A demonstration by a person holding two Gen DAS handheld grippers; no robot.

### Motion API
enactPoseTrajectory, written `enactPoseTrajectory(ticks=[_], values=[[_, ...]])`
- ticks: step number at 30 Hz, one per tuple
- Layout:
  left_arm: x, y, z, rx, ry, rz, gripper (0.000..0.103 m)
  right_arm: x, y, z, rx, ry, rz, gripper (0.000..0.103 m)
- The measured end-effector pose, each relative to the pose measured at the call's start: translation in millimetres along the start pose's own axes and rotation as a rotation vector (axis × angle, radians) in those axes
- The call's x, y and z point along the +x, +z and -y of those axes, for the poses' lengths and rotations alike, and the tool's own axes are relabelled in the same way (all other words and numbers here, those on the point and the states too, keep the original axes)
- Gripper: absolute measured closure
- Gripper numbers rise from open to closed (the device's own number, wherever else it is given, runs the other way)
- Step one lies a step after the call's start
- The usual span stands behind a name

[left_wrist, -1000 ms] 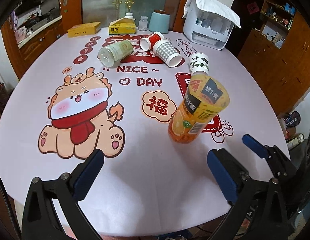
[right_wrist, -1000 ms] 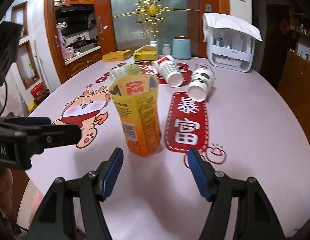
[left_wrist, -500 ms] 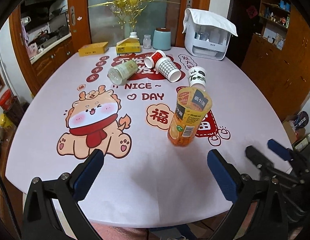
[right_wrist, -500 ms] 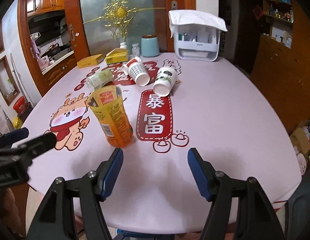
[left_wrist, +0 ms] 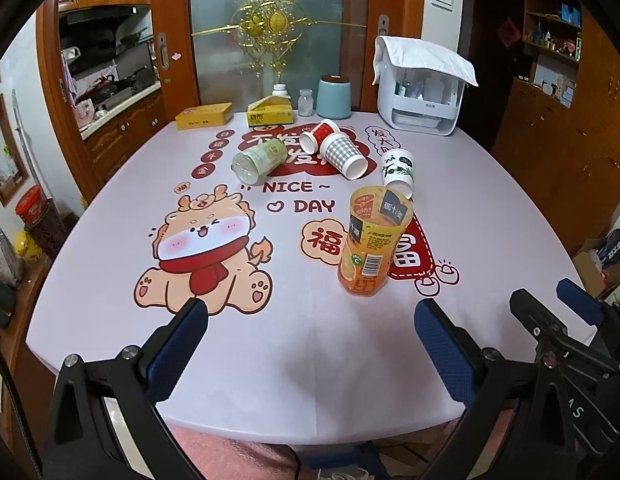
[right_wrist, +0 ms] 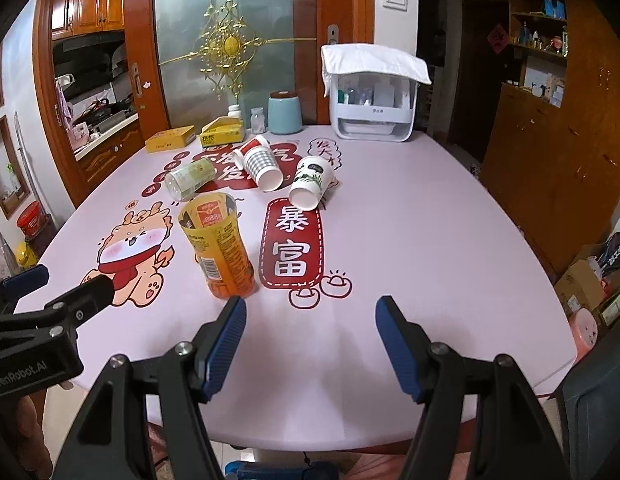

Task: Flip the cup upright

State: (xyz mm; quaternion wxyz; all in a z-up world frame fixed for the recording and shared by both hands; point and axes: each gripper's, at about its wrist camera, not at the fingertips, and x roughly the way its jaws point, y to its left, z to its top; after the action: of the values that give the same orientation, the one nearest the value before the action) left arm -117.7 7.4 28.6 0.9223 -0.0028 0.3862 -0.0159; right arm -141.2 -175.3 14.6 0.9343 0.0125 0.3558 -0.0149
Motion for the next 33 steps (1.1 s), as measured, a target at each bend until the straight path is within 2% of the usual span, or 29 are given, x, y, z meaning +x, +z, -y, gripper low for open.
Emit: enactPoseTrajectory(ticks=[11,33], values=[[-2.9,-6.5,15.8,0.04,0.002,-0.001,0.001,-6.8,-8.4,5.6,0.026,0.017,0.005,0.036],[-0.9,-4.5,24.0,0.031,-0.012,0.006,0.001,-0.1,-9.0,11.9,0.048,0.018,-0.005,0.035]])
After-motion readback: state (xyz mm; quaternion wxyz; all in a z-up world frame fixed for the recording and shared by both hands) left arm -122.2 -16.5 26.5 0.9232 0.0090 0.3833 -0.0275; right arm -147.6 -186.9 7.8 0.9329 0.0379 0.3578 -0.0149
